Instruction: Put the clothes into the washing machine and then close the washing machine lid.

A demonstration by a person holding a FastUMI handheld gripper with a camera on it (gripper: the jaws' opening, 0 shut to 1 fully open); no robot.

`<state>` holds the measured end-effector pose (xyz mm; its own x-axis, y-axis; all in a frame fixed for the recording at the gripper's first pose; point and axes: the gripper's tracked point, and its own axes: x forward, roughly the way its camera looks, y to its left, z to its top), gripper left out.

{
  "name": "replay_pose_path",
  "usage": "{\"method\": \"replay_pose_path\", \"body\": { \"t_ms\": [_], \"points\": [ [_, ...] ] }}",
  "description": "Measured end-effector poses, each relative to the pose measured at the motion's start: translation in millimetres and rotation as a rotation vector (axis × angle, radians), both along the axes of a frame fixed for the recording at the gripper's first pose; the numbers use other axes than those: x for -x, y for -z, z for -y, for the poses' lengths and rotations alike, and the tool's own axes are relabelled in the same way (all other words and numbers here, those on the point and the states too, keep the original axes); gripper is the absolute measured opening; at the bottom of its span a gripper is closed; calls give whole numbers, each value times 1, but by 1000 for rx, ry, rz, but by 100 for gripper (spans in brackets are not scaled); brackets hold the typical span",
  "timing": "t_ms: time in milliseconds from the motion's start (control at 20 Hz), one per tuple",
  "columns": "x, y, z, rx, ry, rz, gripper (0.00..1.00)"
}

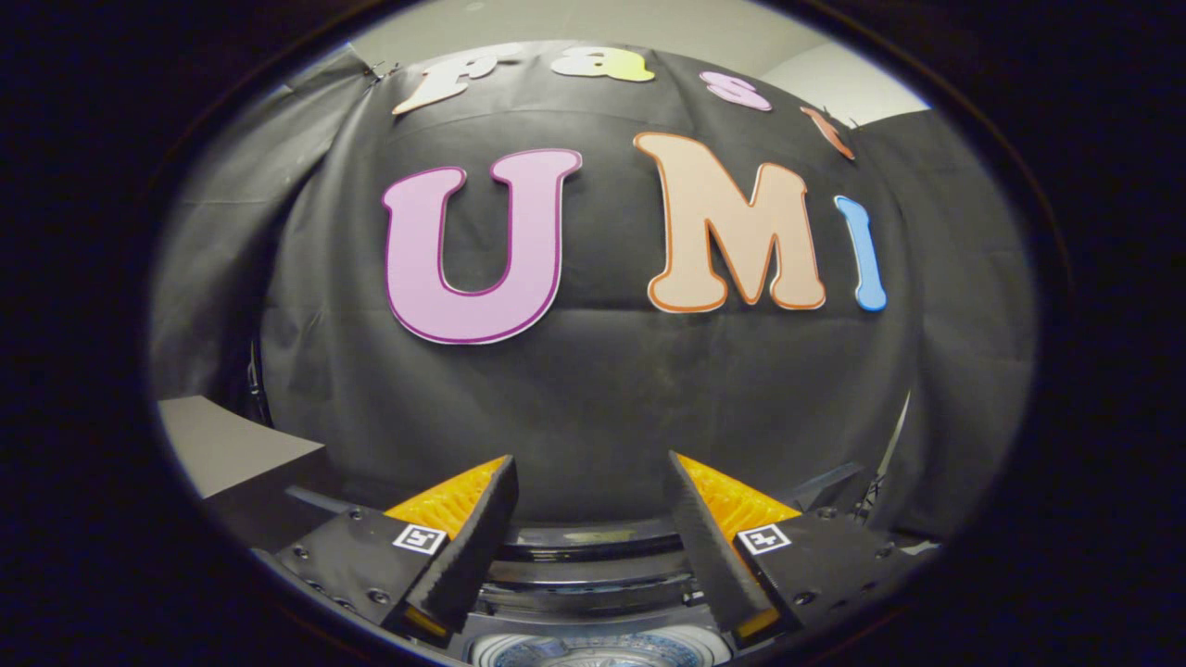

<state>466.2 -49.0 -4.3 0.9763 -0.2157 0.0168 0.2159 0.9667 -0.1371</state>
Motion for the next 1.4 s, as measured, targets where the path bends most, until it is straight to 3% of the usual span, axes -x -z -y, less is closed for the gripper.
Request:
{"method": "replay_pose_path", "body": {
  "t_ms": [750,1400],
  "points": [
    [34,5,-2,9,6,39,98],
    [37,10,-2,12,-2,8,98]
  ]
}}
